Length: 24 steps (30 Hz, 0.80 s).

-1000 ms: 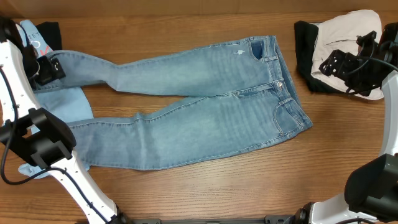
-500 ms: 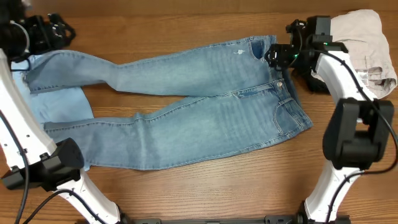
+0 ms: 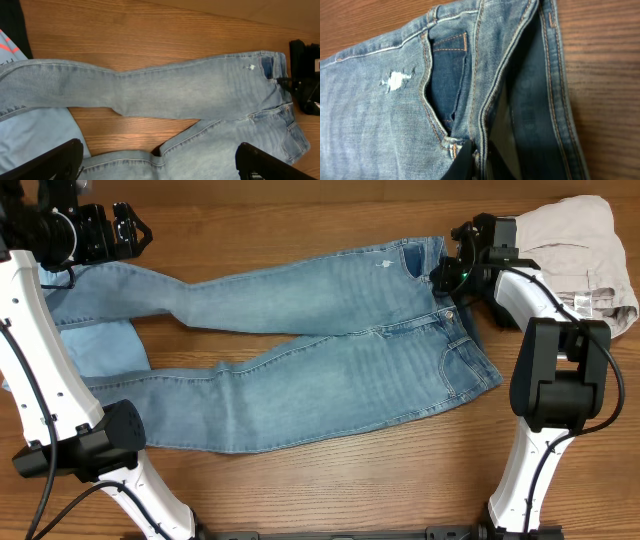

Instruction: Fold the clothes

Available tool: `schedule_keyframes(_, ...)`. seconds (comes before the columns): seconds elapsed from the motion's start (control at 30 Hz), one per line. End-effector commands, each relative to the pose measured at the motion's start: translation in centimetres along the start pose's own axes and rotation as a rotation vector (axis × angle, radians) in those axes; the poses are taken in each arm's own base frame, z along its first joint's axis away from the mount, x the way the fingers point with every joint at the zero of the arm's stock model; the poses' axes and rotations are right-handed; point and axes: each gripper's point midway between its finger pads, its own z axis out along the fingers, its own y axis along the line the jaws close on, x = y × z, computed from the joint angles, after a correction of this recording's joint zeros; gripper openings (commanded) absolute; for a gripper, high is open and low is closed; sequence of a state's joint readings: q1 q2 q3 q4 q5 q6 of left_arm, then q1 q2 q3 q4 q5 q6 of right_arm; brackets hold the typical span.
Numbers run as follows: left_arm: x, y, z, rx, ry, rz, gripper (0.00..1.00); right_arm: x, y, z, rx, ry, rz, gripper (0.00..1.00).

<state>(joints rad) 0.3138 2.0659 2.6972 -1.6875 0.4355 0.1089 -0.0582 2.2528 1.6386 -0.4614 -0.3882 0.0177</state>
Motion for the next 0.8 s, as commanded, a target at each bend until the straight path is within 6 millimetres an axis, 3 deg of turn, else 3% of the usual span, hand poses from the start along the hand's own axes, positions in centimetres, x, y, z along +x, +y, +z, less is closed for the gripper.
schedule_keyframes(0.0,-0.1,-0.6,-1.2,-0.007,-0.026,0.036,1.00,-3.3,1.3,-3.0,-0.002,-0.053,0.014,0.04)
schedule_keyframes(0.13,-0.1,-0.5,-1.2,-0.010,-0.026,0.038,1.00,-8.4,1.0,-10.6,0.145,-0.114,0.023,0.04)
schedule_keyframes(0.23,0.0,-0.2,-1.2,-0.029,-0.023,0.040,1.00,-9.9,-0.4,-13.3,0.217,-0.142,0.041,0.04)
schedule_keyframes(0.43,0.1,0.4,-1.1,-0.077,-0.014,0.046,1.00,-10.2,-5.2,-15.8,0.282,-0.170,0.119,0.04)
schedule_keyframes(0.63,0.6,1.9,-0.6,-0.153,0.020,0.039,1.00,-10.4,-7.0,-17.1,0.353,-0.190,0.144,0.04)
schedule_keyframes(0.67,0.9,2.3,-0.2,-0.164,0.040,0.031,1.00,-10.5,-6.8,-17.4,0.352,-0.194,0.143,0.25)
schedule_keyframes(0.7,1.3,2.6,0.2,-0.173,0.062,0.025,1.00,-10.5,-6.5,-17.9,0.352,-0.197,0.142,0.94)
schedule_keyframes(0.77,1.4,3.3,0.3,-0.206,0.069,0.015,0.92,-10.9,-5.3,-20.3,0.353,-0.207,0.143,1.00)
